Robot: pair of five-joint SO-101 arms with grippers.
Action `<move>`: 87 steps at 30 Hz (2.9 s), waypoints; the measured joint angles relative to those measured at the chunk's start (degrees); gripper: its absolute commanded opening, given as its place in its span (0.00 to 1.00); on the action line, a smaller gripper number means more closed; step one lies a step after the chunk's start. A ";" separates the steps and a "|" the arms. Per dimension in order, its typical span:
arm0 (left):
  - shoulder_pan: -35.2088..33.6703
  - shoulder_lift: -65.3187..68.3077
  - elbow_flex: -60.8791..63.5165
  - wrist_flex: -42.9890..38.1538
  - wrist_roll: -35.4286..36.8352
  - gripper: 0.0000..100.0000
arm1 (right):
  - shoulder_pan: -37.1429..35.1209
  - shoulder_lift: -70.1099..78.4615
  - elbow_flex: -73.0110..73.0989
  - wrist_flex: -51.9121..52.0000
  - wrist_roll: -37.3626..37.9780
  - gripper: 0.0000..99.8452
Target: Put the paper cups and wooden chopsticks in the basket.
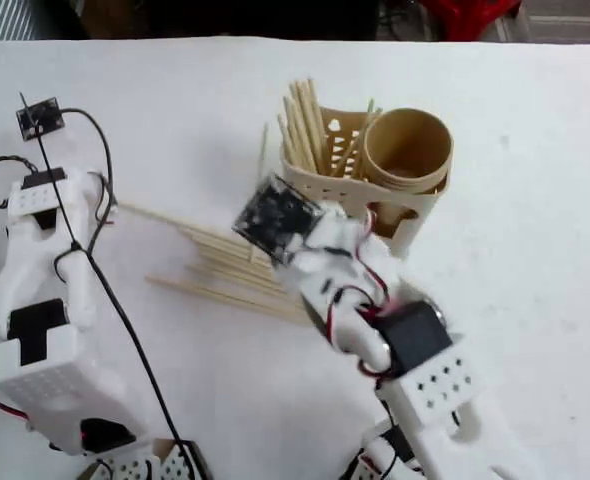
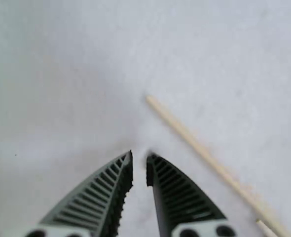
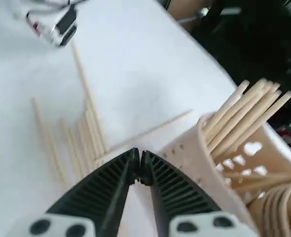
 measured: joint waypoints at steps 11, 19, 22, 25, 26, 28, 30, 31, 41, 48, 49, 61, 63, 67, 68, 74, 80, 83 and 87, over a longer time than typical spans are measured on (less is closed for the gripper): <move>2.73 0.00 -12.13 17.67 0.09 0.10 | 20.04 -13.01 27.69 4.48 -0.18 0.02; 14.95 0.00 -22.51 23.91 -8.97 0.15 | 22.59 -23.56 41.58 3.52 -0.26 0.02; 16.62 1.32 -22.86 23.03 -7.82 0.15 | 23.12 -28.92 46.33 1.41 -0.35 0.02; 16.09 6.07 -22.86 20.84 -1.14 0.15 | 22.95 -34.55 49.23 1.05 -0.44 0.02; 15.74 8.00 -22.86 20.48 1.32 0.15 | 23.03 -36.22 49.41 1.23 -0.53 0.02; 15.38 11.69 -22.86 20.22 5.27 0.15 | 23.03 -39.91 50.02 2.73 -0.44 0.02; 14.95 14.68 -22.86 20.22 7.38 0.15 | 22.95 -43.25 50.90 4.22 -0.44 0.02; 14.59 15.56 -22.86 20.22 8.26 0.15 | 22.95 -44.92 51.43 4.75 -0.44 0.02; 12.22 18.29 -23.03 21.45 13.36 0.15 | 20.84 -51.52 54.15 6.77 -0.53 0.02; 12.13 22.77 -28.31 24.97 13.71 0.12 | 19.96 -51.52 56.70 6.77 -0.53 0.02; 12.13 23.38 -29.45 25.67 13.71 0.10 | 20.92 -51.43 57.23 6.77 -0.44 0.02; 7.82 26.90 -40.00 27.16 13.80 0.03 | 26.02 -51.60 57.49 6.77 -0.53 0.02; 7.12 26.99 -42.29 27.16 13.71 0.03 | 25.93 -51.60 57.76 6.68 -0.53 0.02; 5.36 26.99 -49.41 27.60 13.71 0.03 | 26.02 -51.60 58.29 5.71 -0.53 0.02; 5.01 26.99 -51.78 28.57 13.71 0.03 | 26.02 -51.60 58.29 5.71 -0.53 0.02; 6.24 26.99 -75.69 42.29 5.54 0.02 | 25.93 -51.60 58.29 5.71 -0.53 0.02; 16.88 22.95 -106.11 51.43 -3.96 0.02 | 25.93 -51.60 58.29 5.71 -0.53 0.02; 25.05 14.86 -105.93 50.99 -6.07 0.02 | 25.93 -51.60 58.29 5.71 -0.53 0.02; 35.60 8.09 -105.93 43.60 -7.30 0.02 | 25.93 -51.60 58.29 5.71 -0.53 0.02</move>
